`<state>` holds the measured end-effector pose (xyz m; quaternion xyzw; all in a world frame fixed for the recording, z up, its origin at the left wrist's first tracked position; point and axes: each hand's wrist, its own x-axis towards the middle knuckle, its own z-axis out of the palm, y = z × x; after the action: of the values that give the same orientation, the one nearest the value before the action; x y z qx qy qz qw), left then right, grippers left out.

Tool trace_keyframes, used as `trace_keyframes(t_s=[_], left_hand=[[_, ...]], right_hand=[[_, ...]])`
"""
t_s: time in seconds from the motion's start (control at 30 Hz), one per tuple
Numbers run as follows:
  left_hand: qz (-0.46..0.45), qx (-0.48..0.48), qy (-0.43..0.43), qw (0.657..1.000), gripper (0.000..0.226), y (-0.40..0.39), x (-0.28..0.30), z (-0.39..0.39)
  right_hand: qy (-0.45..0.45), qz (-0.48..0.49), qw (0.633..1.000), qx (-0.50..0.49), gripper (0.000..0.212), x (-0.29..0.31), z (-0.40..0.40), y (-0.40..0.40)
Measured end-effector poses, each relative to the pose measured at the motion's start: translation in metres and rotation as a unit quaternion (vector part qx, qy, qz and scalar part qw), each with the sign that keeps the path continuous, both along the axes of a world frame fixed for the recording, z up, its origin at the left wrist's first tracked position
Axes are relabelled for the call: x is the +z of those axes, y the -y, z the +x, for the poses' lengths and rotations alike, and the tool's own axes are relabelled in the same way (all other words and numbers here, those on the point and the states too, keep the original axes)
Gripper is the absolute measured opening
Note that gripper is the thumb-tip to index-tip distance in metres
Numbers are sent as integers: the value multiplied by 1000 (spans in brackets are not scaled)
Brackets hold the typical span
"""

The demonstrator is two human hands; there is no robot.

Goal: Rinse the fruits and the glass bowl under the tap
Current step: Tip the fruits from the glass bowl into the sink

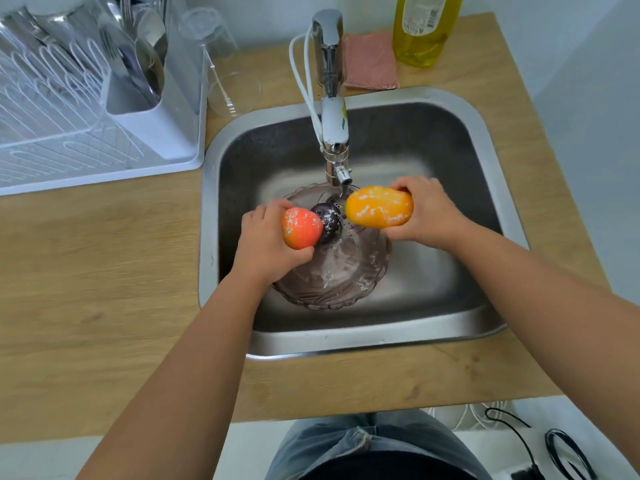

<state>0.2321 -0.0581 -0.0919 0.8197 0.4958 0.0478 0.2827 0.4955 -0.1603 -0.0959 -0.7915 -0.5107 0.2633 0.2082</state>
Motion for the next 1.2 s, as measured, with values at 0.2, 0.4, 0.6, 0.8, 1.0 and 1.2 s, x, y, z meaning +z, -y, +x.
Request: trace_keyframes(t_s=[0.2, 0.4, 0.6, 0.8, 1.0, 1.2], left_hand=[[5, -15, 83, 996, 74, -28, 26, 71], [18, -96, 56, 994, 82, -39, 2, 140], [25, -157, -4, 987, 84, -47, -21, 189], [-4, -176, -30, 984, 84, -56, -42, 209], [-63, -195, -6, 979, 87, -52, -45, 221], [-120, -191, -10, 974, 95, -52, -48, 228]], right_hand=[[-31, 16, 969, -243, 78, -14, -4, -2], [-51, 19, 939, -339, 76, -41, -14, -4], [-41, -31, 941, -335, 76, -57, -6, 1], [-45, -42, 951, -302, 78, -64, -4, 6], [-20, -74, 954, -290, 78, -63, -4, 6], [-12, -92, 958, -273, 76, -60, -6, 8]])
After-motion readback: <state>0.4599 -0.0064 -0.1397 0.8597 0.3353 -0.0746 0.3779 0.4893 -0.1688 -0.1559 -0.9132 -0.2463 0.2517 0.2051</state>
